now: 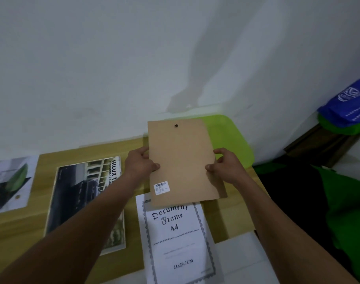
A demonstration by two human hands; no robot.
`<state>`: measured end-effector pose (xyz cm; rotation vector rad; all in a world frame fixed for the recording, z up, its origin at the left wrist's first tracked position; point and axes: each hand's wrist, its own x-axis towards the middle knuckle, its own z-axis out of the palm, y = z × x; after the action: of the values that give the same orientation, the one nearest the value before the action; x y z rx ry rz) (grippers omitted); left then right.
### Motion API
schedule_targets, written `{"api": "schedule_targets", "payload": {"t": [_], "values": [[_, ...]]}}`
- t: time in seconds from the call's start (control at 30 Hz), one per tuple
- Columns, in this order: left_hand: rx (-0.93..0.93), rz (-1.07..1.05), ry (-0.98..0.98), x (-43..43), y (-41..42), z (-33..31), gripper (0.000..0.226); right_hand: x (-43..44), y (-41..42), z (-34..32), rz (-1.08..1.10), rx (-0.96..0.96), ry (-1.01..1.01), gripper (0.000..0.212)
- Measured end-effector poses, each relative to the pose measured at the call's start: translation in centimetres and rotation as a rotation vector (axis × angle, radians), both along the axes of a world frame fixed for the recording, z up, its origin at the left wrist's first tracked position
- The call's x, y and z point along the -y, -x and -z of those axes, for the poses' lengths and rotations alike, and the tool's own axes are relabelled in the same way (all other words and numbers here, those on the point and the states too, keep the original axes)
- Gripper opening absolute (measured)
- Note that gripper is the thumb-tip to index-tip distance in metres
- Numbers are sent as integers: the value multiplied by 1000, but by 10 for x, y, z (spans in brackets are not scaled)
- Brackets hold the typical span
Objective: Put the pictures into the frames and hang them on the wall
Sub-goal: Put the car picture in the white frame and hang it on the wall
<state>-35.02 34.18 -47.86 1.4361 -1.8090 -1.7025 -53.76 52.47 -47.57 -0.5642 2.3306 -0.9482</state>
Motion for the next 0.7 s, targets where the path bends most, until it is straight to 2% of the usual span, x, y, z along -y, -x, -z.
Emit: {"api": "schedule_targets", "payload": {"t": [0.2, 0.33, 0.53, 0.7], "values": [[-54, -17, -23, 15, -86, -14, 82, 16, -69, -9, -64, 84, 71, 62], [-38, -34, 10, 35, -152, -19, 77, 47, -124, -8, -177, 78, 76, 78], [93, -42, 161, 71, -237, -9, 66, 104, -206, 16, -267, 132, 110, 76], [235, -67, 182, 99, -284, 21, 83, 131, -256, 53, -287, 171, 122, 85]]}}
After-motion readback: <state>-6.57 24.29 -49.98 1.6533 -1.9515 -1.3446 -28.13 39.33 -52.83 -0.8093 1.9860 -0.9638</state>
